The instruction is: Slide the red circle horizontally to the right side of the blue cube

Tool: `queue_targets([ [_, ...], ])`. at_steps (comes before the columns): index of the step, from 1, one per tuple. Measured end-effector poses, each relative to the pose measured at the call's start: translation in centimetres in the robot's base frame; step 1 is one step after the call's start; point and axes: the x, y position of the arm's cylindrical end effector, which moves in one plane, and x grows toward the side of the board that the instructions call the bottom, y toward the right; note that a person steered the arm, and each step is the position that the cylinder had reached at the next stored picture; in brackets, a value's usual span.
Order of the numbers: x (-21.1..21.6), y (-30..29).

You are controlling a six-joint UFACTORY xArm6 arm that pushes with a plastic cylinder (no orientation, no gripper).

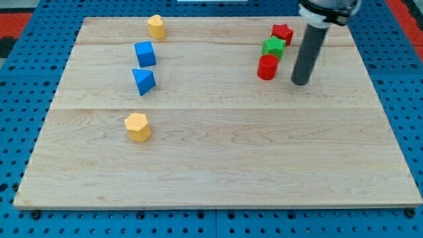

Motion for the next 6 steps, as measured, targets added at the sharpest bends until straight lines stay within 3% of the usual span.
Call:
queue_targets([
  [2, -3.4, -2.5],
  [5, 0.2, -3.6],
  [6, -1.2, -5.6],
])
